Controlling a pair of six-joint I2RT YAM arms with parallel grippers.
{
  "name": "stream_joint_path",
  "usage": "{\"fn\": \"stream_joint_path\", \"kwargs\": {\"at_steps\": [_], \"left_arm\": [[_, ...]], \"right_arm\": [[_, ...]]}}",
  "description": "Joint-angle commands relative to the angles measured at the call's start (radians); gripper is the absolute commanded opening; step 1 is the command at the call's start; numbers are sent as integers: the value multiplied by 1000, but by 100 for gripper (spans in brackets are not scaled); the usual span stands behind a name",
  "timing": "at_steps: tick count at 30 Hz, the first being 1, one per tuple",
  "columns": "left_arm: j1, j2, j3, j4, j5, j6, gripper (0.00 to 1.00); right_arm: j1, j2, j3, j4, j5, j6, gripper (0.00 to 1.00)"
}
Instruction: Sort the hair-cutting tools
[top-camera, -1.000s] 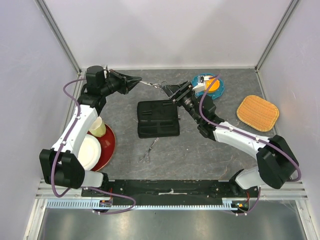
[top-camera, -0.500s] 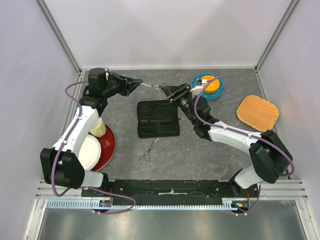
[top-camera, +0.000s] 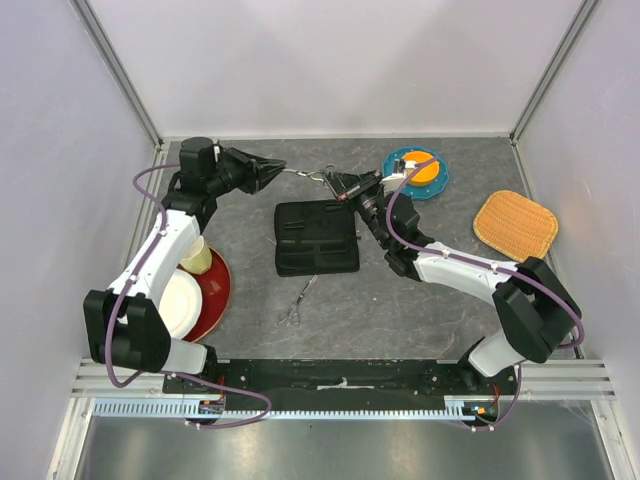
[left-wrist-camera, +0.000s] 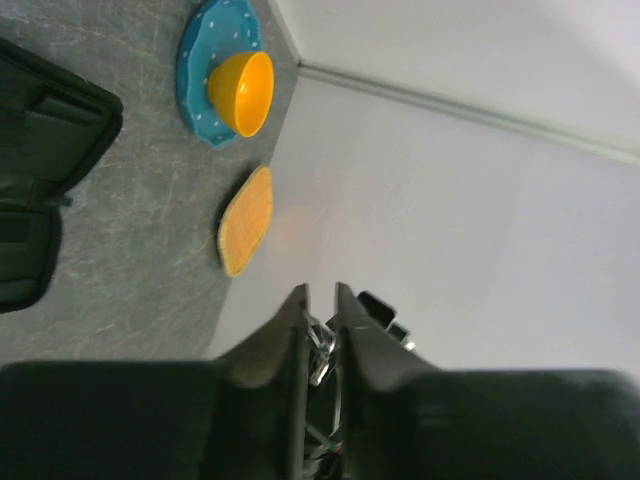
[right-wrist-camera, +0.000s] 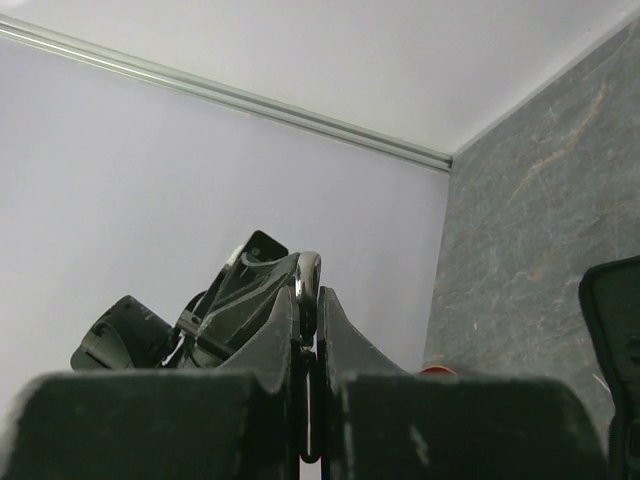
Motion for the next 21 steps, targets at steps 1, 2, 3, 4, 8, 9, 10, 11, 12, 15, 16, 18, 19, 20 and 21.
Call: {"fn": "stream_joint_path", "kwargs": {"at_steps": [1, 2, 3, 4, 8, 9, 10, 11, 12, 15, 16, 18, 19, 20, 21], "left_arm": [[-13, 4, 56, -38, 75, 110, 33], [-15, 14, 57, -63, 86, 133, 42], [-13, 15, 56, -77, 98, 187, 67], [-13, 20, 54, -84, 120, 222, 73], [-12, 26, 68, -234, 108, 432, 84], [-13, 21, 59, -264, 101, 522, 85], [-13, 24, 59, -293, 85, 567, 85], [-12, 28, 62, -330, 63, 606, 85], [-13, 40, 57, -371, 42, 674, 85], [-12, 69, 30, -390, 3, 762, 83], [-10, 99, 24, -385, -17, 776, 83], [-12, 162, 28, -390, -64, 805, 82], [-12, 188, 36, -390, -76, 815, 81], [-12, 208, 44, -390, -87, 831, 81], [-10, 231, 62, -388, -115, 838, 80]], "right_arm": [[-5, 3, 24, -56, 26, -13, 0], [-6, -7, 18, -70, 24, -15, 0], [-19, -11, 6, -73, 15, -24, 0], [-25, -16, 1, -78, 3, -33, 0], [-77, -48, -9, -163, -54, -87, 0], [-104, -53, -3, -182, -79, -108, 0], [-118, -57, 0, -206, -126, -162, 0], [-130, -62, 0, -243, -152, -190, 0], [-156, -62, 1, -261, -175, -226, 0], [-201, -60, -9, -315, -269, -357, 0], [-213, -59, -12, -324, -290, -381, 0], [-252, -39, -22, -328, -367, -444, 0], [-264, -25, -25, -325, -416, -461, 0], [-275, -19, -34, -317, -436, -489, 0], [-293, -14, -43, -305, -451, -501, 0]]}}
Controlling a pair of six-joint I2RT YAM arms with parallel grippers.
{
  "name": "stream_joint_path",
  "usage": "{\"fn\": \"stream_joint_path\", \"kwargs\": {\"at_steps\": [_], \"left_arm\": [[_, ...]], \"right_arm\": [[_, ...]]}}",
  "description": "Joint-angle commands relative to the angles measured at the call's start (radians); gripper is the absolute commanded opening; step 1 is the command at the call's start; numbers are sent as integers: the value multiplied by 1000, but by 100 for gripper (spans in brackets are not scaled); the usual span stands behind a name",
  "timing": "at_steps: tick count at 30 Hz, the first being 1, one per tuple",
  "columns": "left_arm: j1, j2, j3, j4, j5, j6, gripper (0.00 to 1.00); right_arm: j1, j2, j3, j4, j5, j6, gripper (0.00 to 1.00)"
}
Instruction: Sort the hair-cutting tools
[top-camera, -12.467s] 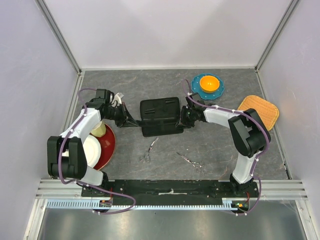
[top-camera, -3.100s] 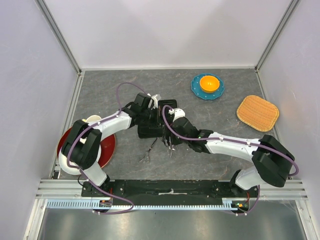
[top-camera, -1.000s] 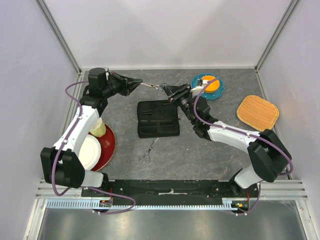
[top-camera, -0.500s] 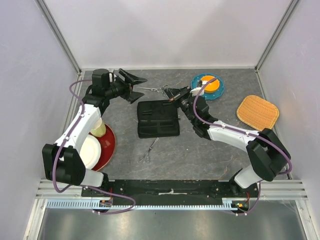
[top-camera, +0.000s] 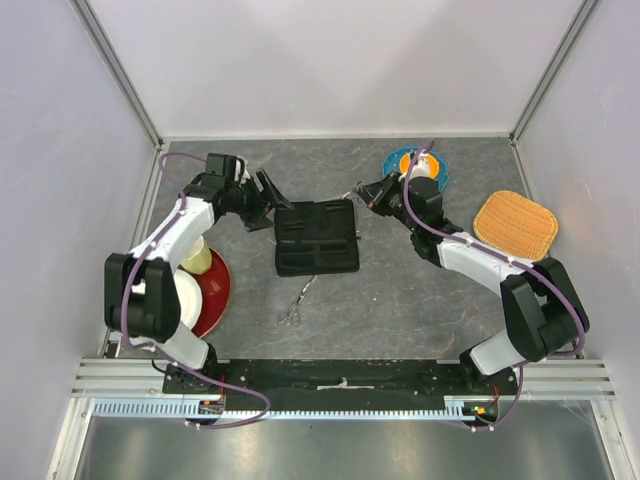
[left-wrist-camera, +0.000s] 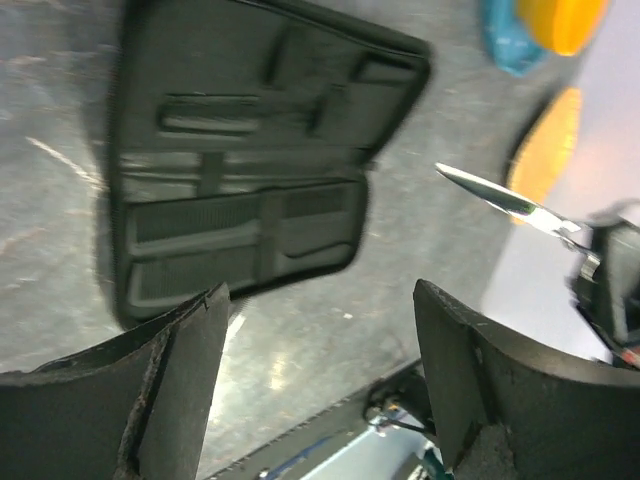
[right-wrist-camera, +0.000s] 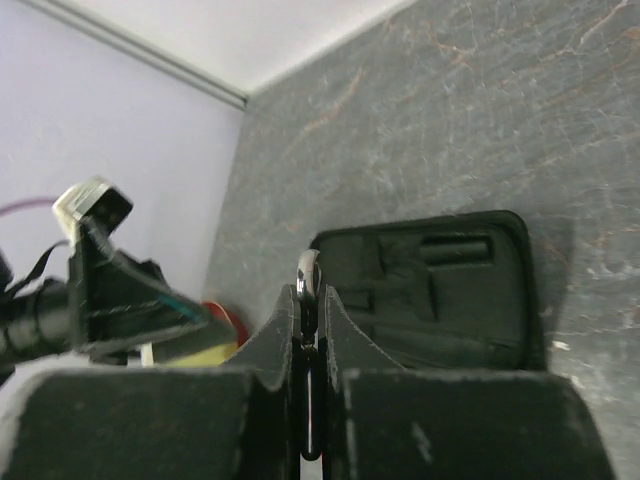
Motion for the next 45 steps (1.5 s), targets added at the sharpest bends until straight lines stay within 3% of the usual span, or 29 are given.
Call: {"fn": "stream_joint_path", "kwargs": {"at_steps": [1, 4, 8, 10, 15, 20, 26, 32, 36, 45], "left_arm": [[1, 127, 48, -30, -114, 147, 80], [0, 201, 93, 10, -140, 155, 79], [4, 310, 200, 39, -214, 234, 79], [12, 354, 251, 30, -191, 265, 78], [12, 471, 347, 4, -171, 273, 76], [13, 517, 341, 3, -173, 250, 73], [13, 538, 320, 7, -143, 250, 62], [12, 521, 288, 18, -177, 279, 60], [12, 526, 269, 18, -182, 312, 60], [15, 566, 277, -33, -188, 337, 50]], "right_arm": [[-54, 21, -33, 46, -171, -155, 0], [-94, 52, -67, 78, -223, -178, 0], [-207, 113, -96, 159, -405, -143, 0], [-235, 158, -101, 245, -455, -98, 0], [-262, 250, -50, 276, -533, -110, 0], [-288, 295, -33, 301, -529, -123, 0], [-314, 364, 4, 360, -561, -107, 0], [-315, 439, 19, 428, -599, -88, 0], [-317, 501, -1, 541, -604, -49, 0], [-312, 640, -44, 837, -618, 130, 0]]}}
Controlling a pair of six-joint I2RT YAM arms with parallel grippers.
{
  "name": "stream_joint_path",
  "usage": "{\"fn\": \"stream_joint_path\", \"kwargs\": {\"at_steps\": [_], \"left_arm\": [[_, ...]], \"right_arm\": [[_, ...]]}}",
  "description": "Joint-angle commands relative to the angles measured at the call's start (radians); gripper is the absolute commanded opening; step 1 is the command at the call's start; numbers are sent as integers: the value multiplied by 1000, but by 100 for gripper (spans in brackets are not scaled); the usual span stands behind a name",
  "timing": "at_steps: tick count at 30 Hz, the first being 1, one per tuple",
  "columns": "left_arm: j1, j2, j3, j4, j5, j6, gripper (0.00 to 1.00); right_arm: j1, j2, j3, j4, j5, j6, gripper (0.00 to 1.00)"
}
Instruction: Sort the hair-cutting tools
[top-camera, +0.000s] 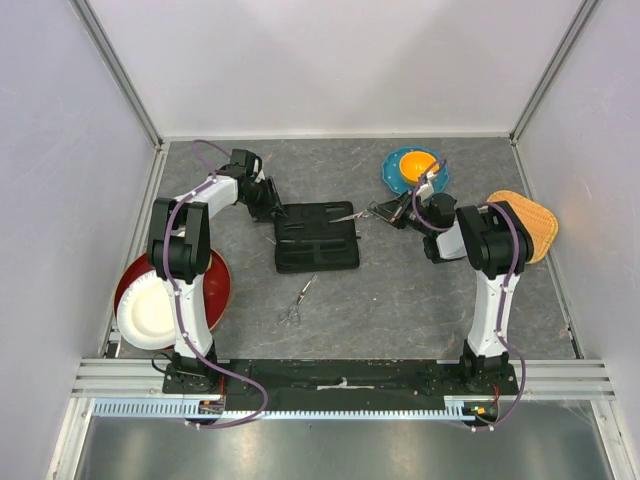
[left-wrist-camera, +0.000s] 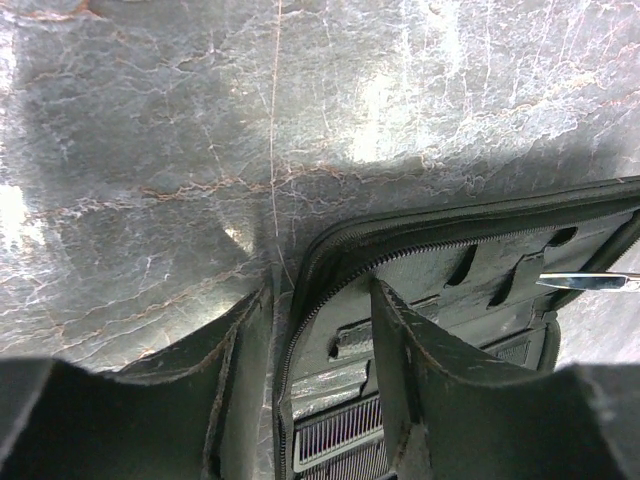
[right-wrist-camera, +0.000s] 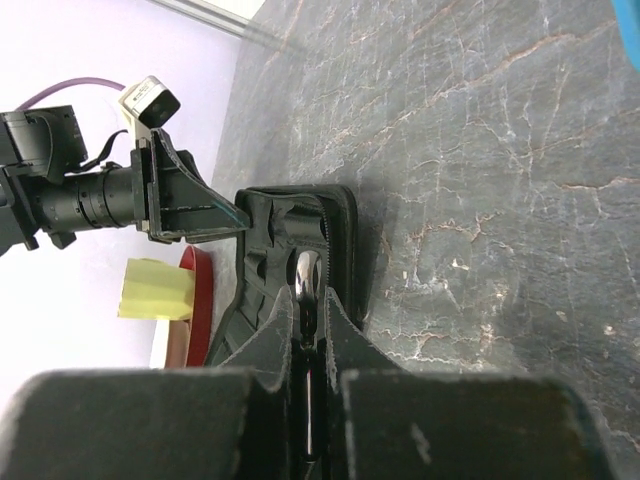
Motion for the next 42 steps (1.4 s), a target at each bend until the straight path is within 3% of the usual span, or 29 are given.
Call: {"fn": "stream_joint_path", "kwargs": {"at_steps": [1, 13, 22, 42], "left_arm": [[4, 27, 4, -35, -17, 49, 49], [0, 47, 21, -35, 87, 10, 48], [0, 49, 6, -25, 119, -17, 48], [2, 46, 1, -46, 84, -47, 48]], "right_arm": [[8, 51, -8, 239, -24, 97, 0], [65, 150, 61, 279, -81, 146, 0], [152, 216, 105, 352, -14, 234, 0], [152, 204, 84, 388, 46, 289, 0]]}}
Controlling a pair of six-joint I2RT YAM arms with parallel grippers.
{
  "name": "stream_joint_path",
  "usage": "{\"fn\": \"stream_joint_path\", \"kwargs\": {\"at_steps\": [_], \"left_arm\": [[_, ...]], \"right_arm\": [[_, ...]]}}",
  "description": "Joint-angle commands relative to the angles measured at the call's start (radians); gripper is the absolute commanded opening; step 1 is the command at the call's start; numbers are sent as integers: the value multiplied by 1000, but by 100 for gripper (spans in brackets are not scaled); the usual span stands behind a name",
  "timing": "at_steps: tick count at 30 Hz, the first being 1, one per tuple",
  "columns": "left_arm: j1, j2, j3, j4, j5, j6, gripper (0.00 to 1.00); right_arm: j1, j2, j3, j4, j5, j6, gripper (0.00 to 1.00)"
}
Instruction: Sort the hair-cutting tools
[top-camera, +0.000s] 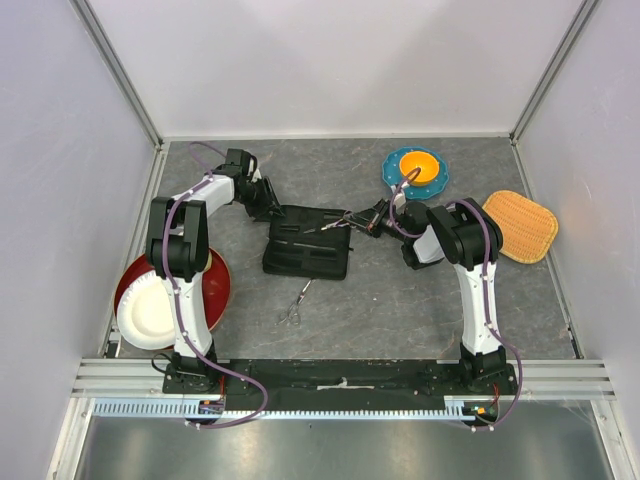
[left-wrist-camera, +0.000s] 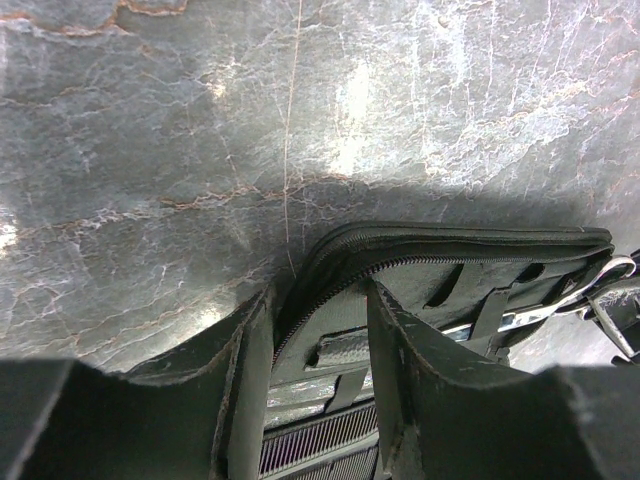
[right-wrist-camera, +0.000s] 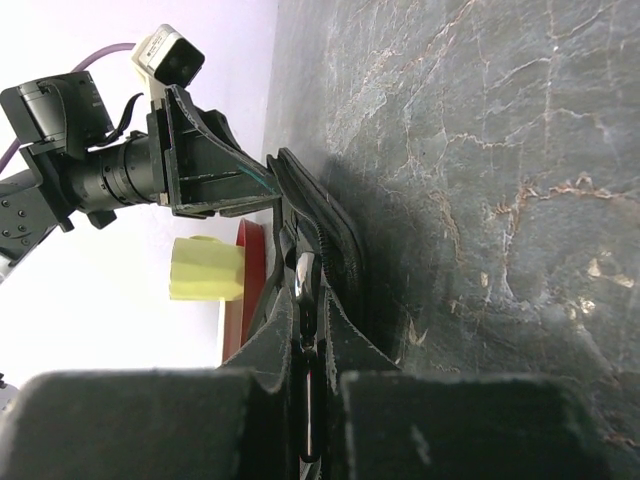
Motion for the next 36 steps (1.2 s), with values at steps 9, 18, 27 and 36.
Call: {"fn": "stream_joint_path", "kwargs": {"at_steps": [9, 18, 27, 36], "left_arm": [[-25, 12, -40, -43, 32, -134, 48], [-25, 10, -49, -30, 49, -153, 48], [-25, 10, -57, -29, 41, -156, 48], [-24, 4, -57, -30, 18, -159, 48]], "right_arm": [[81, -21, -63, 217, 152, 69, 0], [131, 30, 4, 201, 95, 81, 0], [139, 21, 17, 117, 75, 31, 20], [142, -194, -7, -478, 181, -213, 74]]}}
